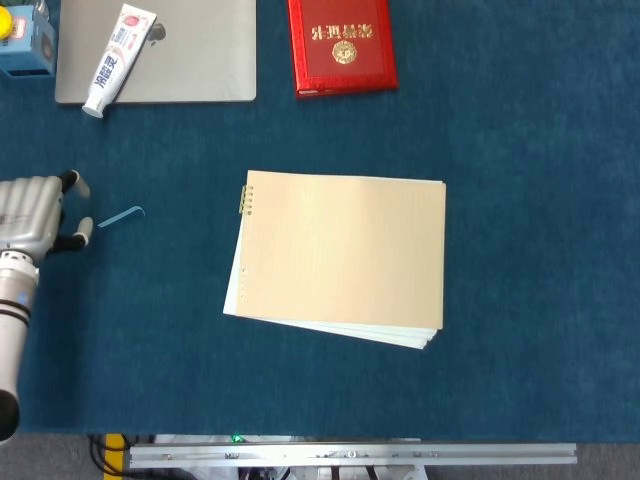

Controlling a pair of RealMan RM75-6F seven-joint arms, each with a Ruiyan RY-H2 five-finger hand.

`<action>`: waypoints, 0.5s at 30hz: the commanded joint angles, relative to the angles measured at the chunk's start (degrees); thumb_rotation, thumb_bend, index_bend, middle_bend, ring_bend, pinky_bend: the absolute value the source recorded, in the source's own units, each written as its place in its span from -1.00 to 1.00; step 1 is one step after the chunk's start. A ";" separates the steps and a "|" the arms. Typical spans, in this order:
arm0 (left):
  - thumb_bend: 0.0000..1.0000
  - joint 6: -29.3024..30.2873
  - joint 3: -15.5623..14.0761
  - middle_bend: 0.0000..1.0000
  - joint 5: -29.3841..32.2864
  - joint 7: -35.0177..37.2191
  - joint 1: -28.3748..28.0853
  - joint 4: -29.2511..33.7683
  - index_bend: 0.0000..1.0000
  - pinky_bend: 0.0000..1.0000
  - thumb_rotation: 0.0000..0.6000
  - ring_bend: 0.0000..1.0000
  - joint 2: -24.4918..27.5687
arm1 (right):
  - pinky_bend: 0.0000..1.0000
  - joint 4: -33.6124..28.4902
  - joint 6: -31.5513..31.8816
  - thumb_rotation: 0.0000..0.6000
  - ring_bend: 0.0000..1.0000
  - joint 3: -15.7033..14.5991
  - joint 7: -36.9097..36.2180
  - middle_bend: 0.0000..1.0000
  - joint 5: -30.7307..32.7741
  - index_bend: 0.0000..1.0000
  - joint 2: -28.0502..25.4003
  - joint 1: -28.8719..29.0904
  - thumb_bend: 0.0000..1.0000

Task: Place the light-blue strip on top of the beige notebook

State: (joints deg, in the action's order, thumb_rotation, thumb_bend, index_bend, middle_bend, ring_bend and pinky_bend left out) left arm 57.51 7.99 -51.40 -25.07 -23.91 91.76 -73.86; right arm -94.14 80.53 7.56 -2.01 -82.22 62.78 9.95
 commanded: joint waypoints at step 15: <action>-0.41 2.74 0.08 1.00 11.86 -5.50 -3.87 0.52 -0.23 1.00 0.91 1.00 -4.69 | -0.32 0.87 -0.45 1.00 -0.23 -0.61 -0.97 -0.20 0.01 -0.31 0.05 -0.14 -0.48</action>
State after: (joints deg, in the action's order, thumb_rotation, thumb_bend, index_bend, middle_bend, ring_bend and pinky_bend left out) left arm 60.08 8.02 -39.85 -30.58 -27.61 92.43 -78.26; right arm -93.27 80.08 6.95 -2.99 -82.21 62.83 9.80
